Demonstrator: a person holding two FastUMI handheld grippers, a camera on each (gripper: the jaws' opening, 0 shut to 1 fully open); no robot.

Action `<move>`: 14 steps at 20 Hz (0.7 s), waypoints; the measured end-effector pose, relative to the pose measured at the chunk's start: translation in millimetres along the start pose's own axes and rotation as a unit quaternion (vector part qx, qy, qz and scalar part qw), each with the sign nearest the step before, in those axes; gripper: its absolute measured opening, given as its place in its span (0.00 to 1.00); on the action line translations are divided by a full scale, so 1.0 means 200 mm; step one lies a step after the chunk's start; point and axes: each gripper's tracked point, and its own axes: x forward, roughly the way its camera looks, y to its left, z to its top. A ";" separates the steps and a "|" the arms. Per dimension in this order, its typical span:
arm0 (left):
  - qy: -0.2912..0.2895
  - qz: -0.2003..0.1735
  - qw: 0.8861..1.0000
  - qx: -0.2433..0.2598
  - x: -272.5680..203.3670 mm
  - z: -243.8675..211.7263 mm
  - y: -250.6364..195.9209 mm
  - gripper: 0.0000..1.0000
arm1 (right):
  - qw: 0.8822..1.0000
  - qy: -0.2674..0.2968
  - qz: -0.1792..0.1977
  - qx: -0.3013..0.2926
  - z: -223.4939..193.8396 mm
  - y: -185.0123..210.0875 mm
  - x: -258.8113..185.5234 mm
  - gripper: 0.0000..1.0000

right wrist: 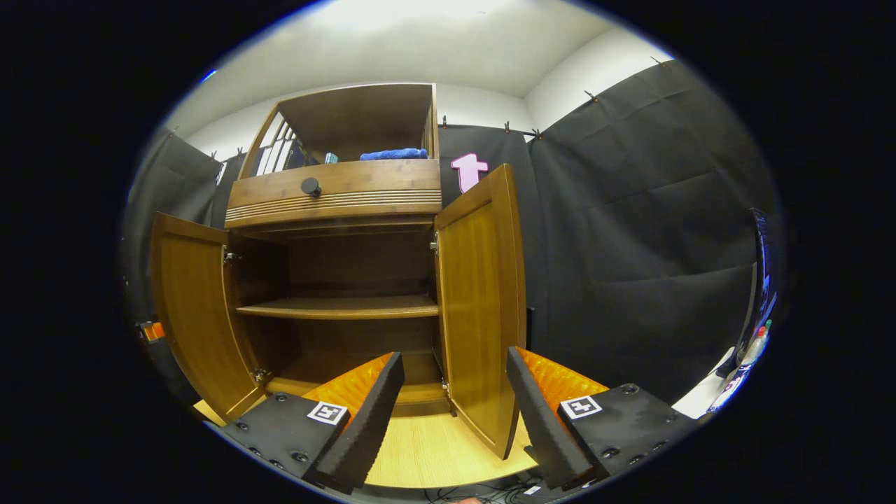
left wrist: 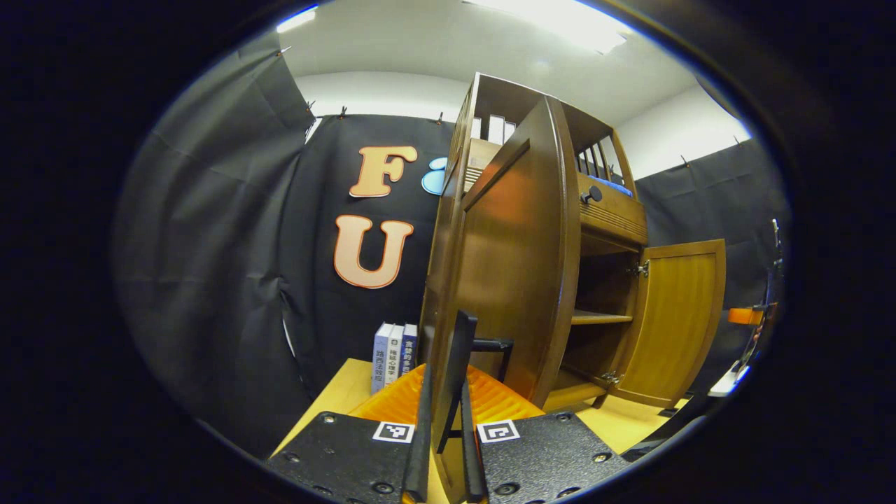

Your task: Open the right door of the double-door shoe cabinet with the right hand, and open the left door with the left hand.

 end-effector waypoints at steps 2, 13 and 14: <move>0.004 0.010 1.000 0.021 -0.03 0.00 0.05 0.22 | 1.000 0.002 0.003 -0.001 0.00 0.01 0.01 0.95; -0.002 0.034 0.999 0.019 -0.31 0.09 -0.06 0.14 | 0.999 0.007 0.031 0.004 -0.02 0.11 0.08 0.95; -0.005 0.029 1.000 0.010 -0.32 0.11 -0.12 0.14 | 0.999 0.006 0.036 0.003 -0.02 0.13 0.09 0.95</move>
